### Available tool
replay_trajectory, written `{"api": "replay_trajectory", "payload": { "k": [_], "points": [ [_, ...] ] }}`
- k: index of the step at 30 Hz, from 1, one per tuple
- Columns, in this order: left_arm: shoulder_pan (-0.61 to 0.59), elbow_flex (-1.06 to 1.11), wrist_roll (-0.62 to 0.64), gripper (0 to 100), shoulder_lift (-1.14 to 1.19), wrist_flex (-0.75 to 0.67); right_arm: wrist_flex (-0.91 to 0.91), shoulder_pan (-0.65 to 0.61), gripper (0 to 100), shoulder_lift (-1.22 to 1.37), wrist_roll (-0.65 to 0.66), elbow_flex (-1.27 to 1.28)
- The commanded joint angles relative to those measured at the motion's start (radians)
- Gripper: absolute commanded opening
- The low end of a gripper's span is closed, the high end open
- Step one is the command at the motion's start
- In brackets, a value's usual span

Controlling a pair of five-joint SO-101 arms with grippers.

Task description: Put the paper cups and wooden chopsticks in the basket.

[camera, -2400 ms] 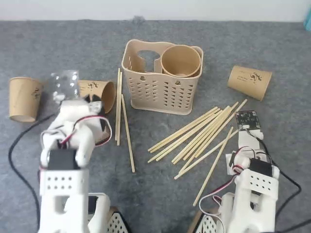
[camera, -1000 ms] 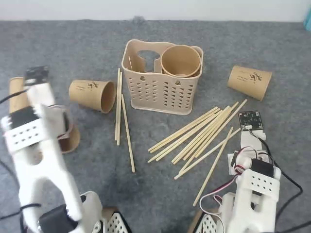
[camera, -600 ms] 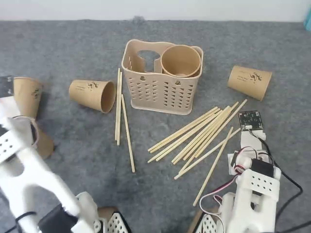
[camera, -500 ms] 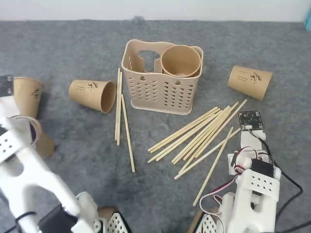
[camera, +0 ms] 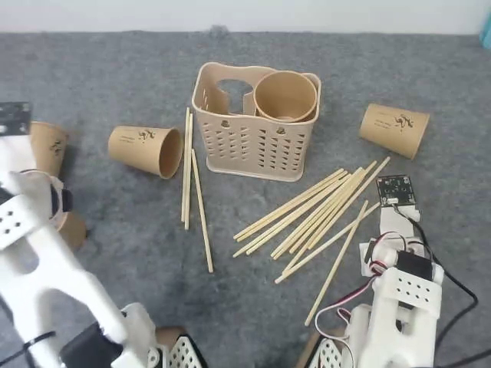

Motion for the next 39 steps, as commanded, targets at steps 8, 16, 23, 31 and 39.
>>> {"api": "replay_trajectory", "payload": {
  "k": [8, 16, 23, 31, 39],
  "points": [
    [0.04, 0.168, -0.009, 12, 0.158, -0.307, 0.007, 0.018, 0.8, -0.025, 0.011, -0.009],
    [0.095, -0.007, 0.114, 1, 0.023, -0.04, 0.007, 0.016, 0.8, -0.025, 0.011, -0.009],
    [0.281, -0.127, 0.138, 1, -0.21, 0.153, 0.005, 0.016, 0.8, -0.025, 0.011, -0.009],
    [0.554, -0.45, 0.482, 1, -0.296, 0.169, 0.004, 0.016, 0.8, -0.025, 0.011, -0.009],
    [0.93, -0.828, 0.638, 1, -0.146, 0.08, -0.001, 0.013, 0.8, -0.025, 0.011, -0.008]
  ]
}}
